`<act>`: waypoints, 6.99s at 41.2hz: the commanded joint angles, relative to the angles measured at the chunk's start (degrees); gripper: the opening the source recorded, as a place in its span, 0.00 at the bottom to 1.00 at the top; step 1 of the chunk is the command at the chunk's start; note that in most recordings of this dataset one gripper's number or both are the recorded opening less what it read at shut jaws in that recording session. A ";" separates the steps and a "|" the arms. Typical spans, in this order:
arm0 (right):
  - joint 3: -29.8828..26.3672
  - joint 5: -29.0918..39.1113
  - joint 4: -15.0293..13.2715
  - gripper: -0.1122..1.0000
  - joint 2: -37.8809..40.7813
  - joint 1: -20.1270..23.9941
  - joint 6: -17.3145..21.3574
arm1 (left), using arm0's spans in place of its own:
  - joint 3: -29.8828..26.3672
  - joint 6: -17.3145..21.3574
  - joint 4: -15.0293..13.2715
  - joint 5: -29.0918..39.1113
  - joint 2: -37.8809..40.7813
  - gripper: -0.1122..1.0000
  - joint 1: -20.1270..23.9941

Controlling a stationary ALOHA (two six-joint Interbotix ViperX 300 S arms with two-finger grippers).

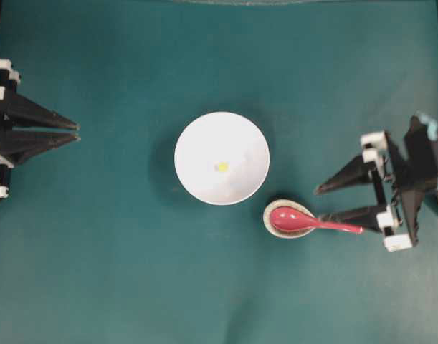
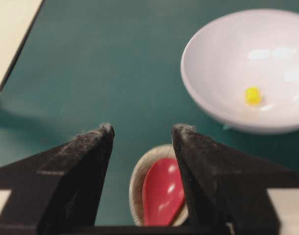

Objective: Scoop the yellow hexagonal prism block from the bowl with a spoon using the right arm.
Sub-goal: 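Move the right gripper toward the red spoon handle in the spoon rest, then lower the right gripper around the red spoon handle, then close the right gripper on the red spoon handle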

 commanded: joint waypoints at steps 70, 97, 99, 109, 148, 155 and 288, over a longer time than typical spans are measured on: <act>3.60 -37.35 32.61 0.61 35.68 24.70 -1.05 | -1.58 0.09 0.18 -0.35 0.70 0.26 0.00; 3.60 -37.88 32.52 0.61 36.56 25.14 -4.13 | -1.49 0.09 0.09 -0.35 0.70 0.26 0.09; 3.69 -37.88 32.61 0.61 36.56 25.14 -4.13 | -1.58 0.09 0.18 -0.35 0.70 0.26 0.09; 3.69 -37.97 32.52 0.51 36.56 25.14 -5.10 | -1.49 0.09 0.18 -0.35 0.70 0.26 0.09; 2.99 -37.53 32.52 0.32 36.30 25.14 -5.62 | -1.49 0.09 0.18 -0.35 0.70 0.26 0.09; 3.60 -37.53 32.52 0.32 34.37 25.05 -5.71 | -1.49 0.09 0.18 -0.35 0.70 0.26 0.09; 4.39 -28.39 32.26 0.54 29.00 22.76 -4.13 | -1.41 0.09 0.18 0.09 1.23 0.26 0.09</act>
